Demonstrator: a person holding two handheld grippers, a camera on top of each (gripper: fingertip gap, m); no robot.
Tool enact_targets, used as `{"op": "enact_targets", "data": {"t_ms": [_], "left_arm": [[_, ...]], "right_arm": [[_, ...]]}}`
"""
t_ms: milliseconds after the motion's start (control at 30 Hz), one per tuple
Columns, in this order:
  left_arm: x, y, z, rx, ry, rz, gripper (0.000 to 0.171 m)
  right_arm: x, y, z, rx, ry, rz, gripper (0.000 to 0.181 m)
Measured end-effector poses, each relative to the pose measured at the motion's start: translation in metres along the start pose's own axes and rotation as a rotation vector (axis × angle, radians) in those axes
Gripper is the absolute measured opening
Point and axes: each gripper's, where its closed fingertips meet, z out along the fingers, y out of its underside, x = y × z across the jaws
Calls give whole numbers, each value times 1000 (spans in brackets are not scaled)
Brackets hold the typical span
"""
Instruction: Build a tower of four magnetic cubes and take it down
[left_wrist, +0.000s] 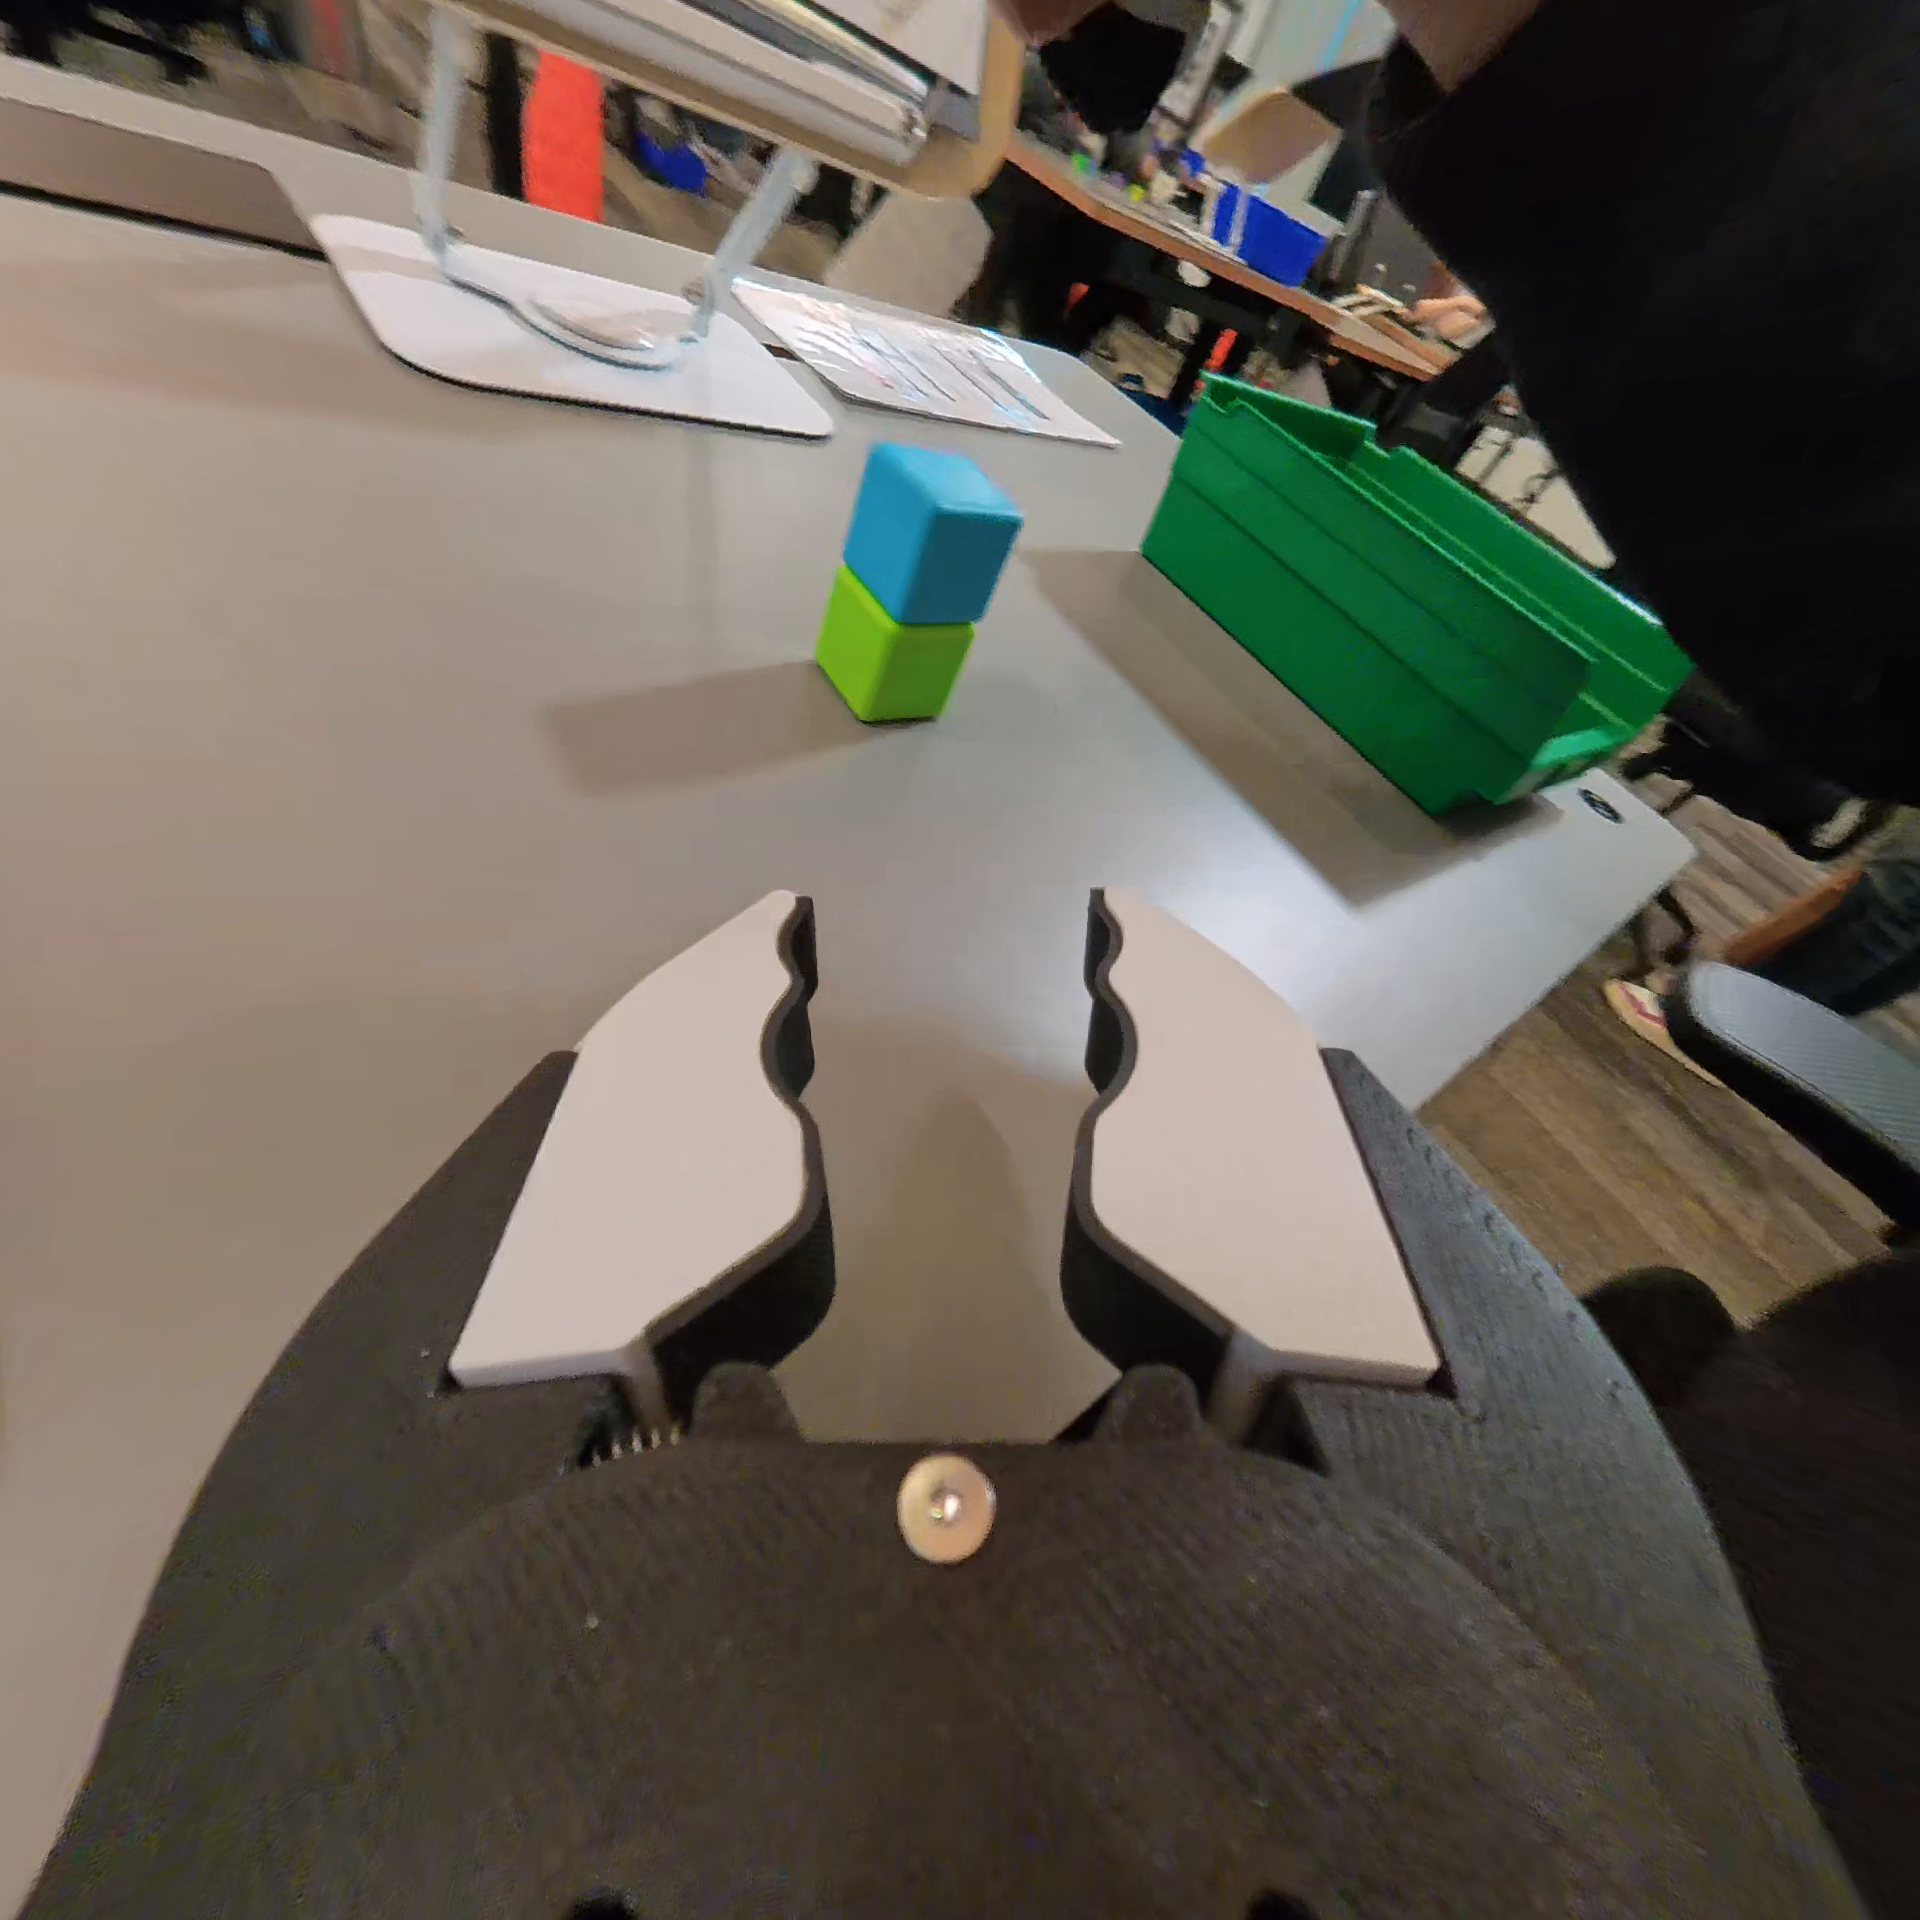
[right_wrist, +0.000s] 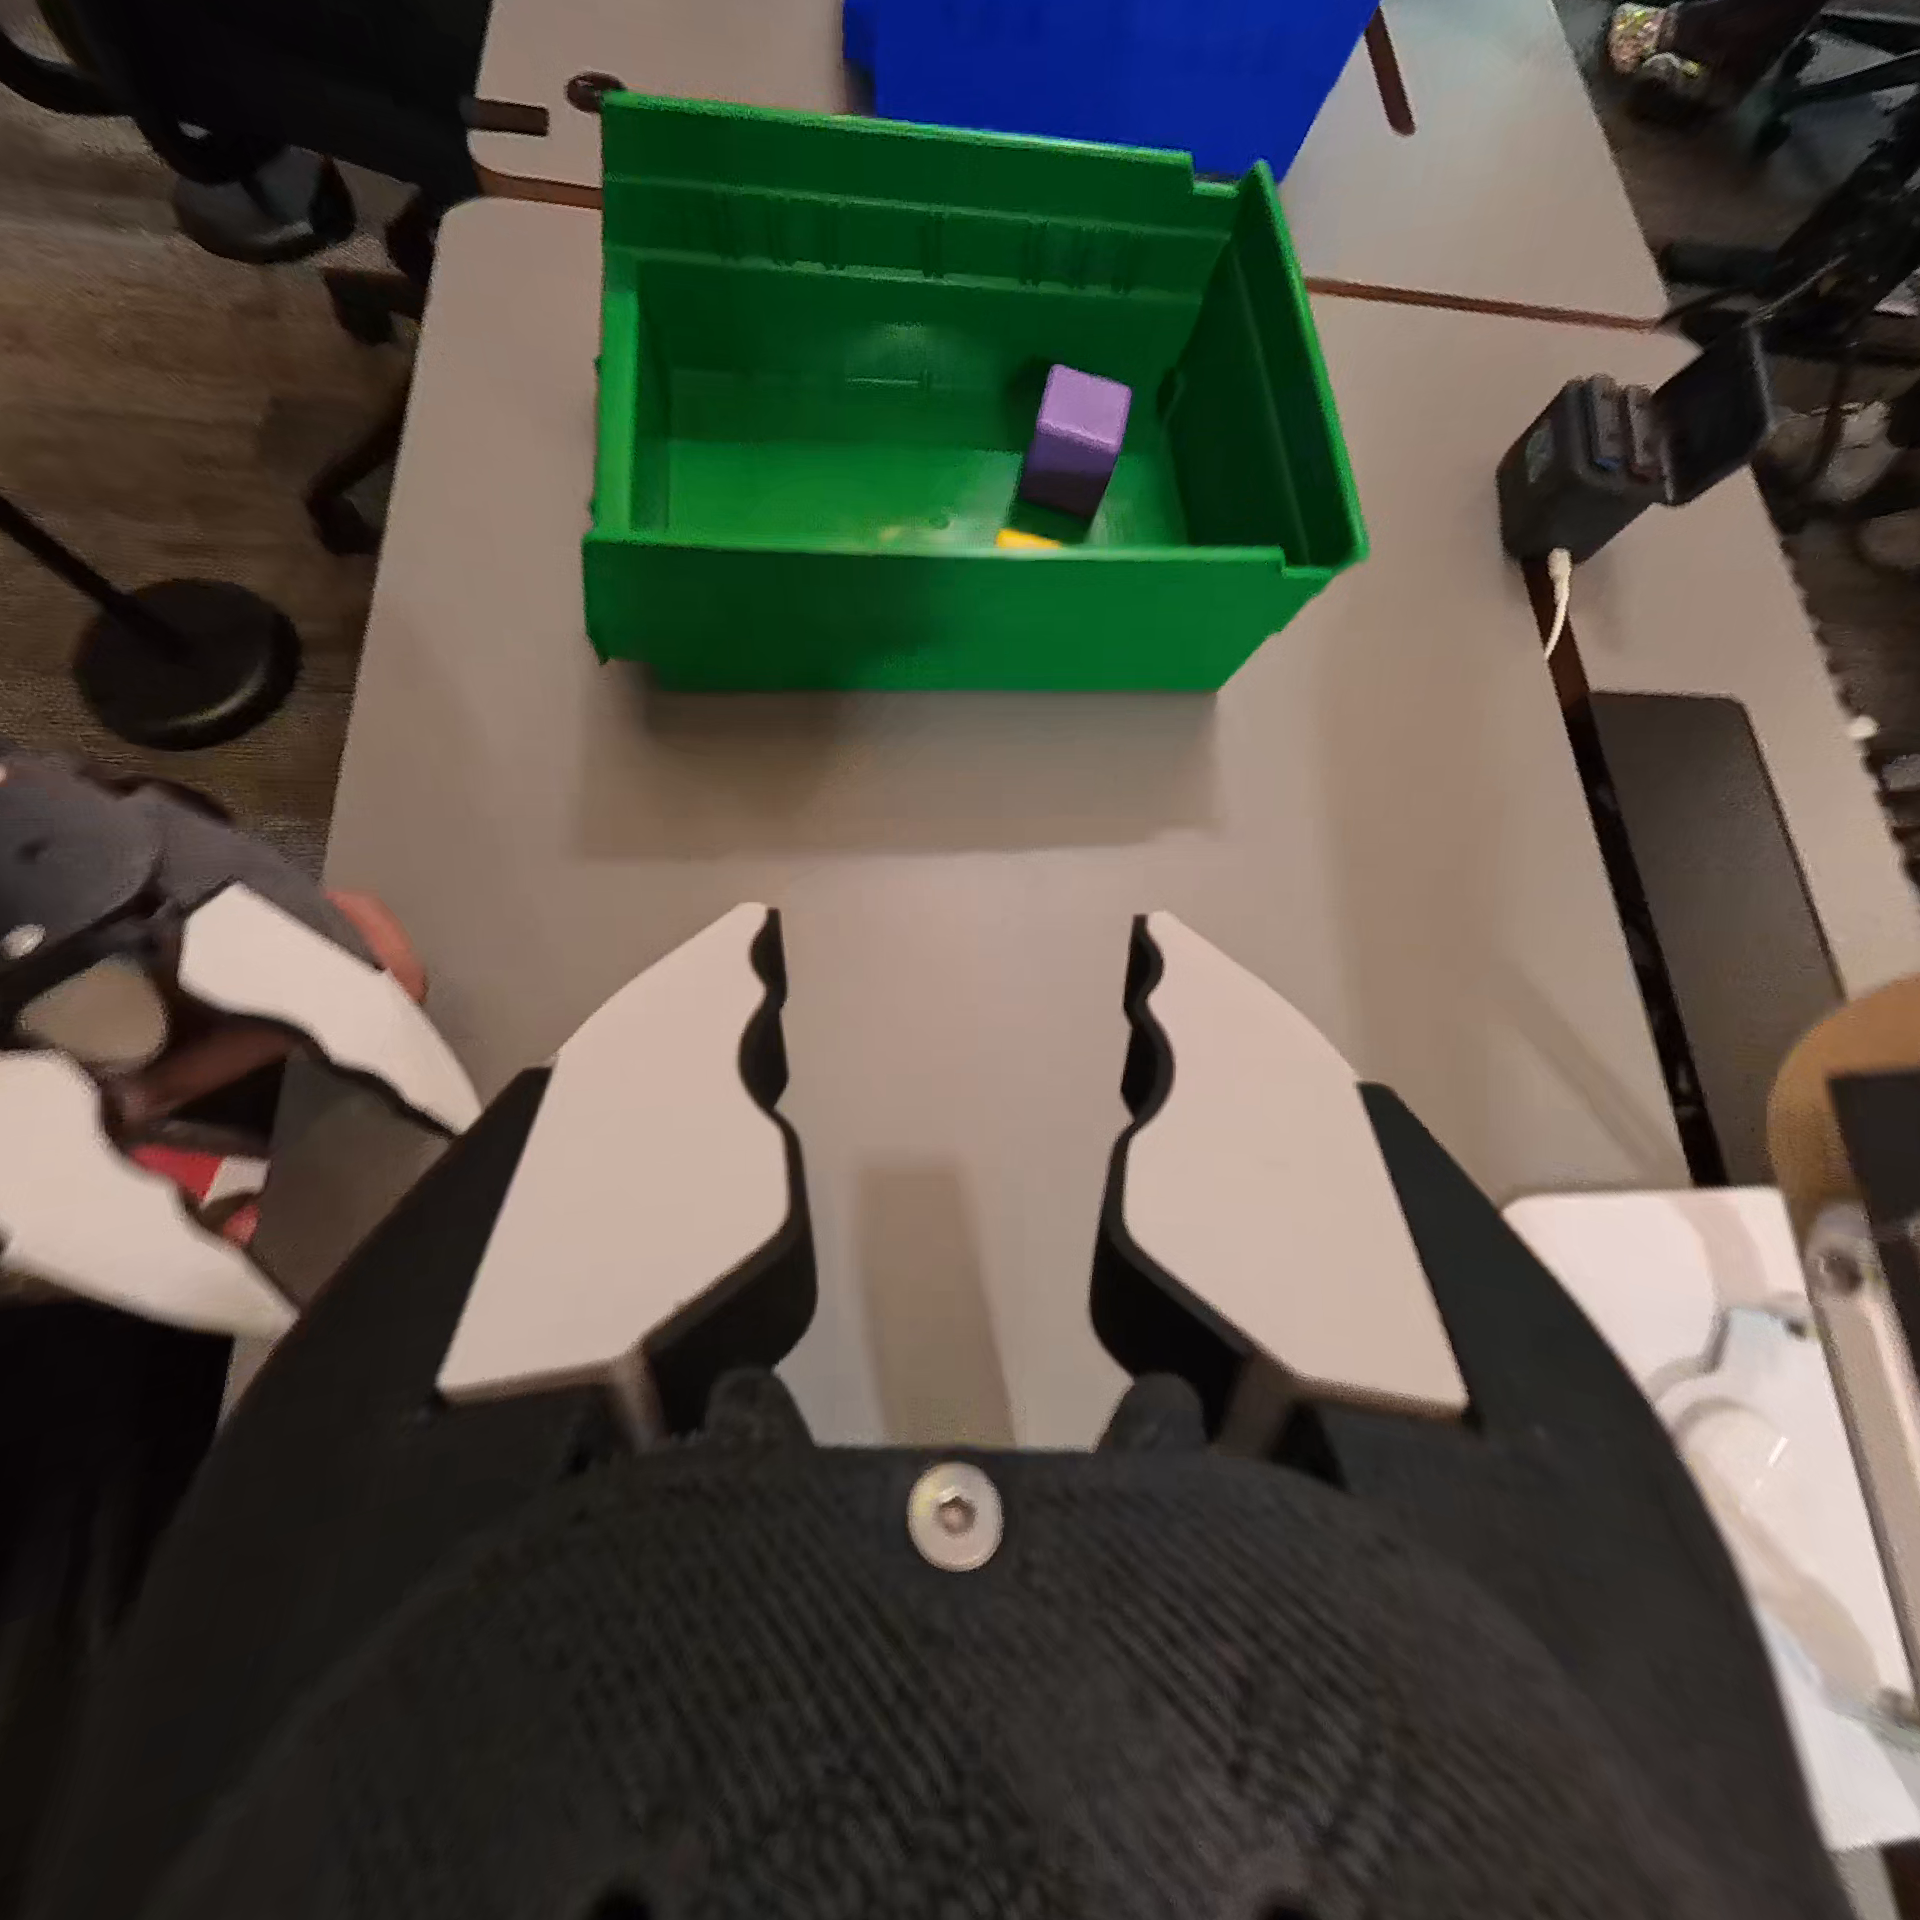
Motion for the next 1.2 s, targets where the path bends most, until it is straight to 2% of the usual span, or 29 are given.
{"op": "enact_targets", "data": {"t_ms": [133, 233, 300, 400, 500, 567, 667, 867, 933, 1000, 1067, 1200], "left_arm": [[-20, -10, -10, 29, -139, 101, 54], [-24, -14, -13, 34, -176, 174, 53], [-24, -16, -15, 38, -177, 181, 53], [-23, -14, -18, 31, -169, 179, 53], [-24, -15, -21, 33, -172, 190, 53], [-26, -18, -24, 42, -171, 182, 53], [-28, -22, -25, 53, -180, 186, 53], [-12, -19, -20, 36, -167, 294, 54], [-9, -20, -20, 37, -158, 311, 54], [-10, -20, -20, 37, -164, 320, 54], [-12, -20, -20, 35, -164, 311, 54], [-15, -18, -19, 26, -160, 294, 54]], "right_arm": [[-7, -37, 61, -67, 26, -36, 71], [-2, -57, 112, -153, 25, -38, 74], [13, -62, 143, -253, 54, -8, 78], [29, -73, 186, -312, -3, 131, 75], [43, -64, 217, -472, 11, 100, 76], [45, -56, 231, -590, 15, 45, 75], [39, -50, 246, -723, -9, -20, 62], [39, -24, 267, -957, -39, -43, 70], [38, -14, 270, -1019, -52, -27, 65], [38, -6, 269, -1068, -62, -49, 49], [37, -10, 271, -1046, -65, -51, 48], [20, -52, 268, -820, -137, -6, 48]]}}
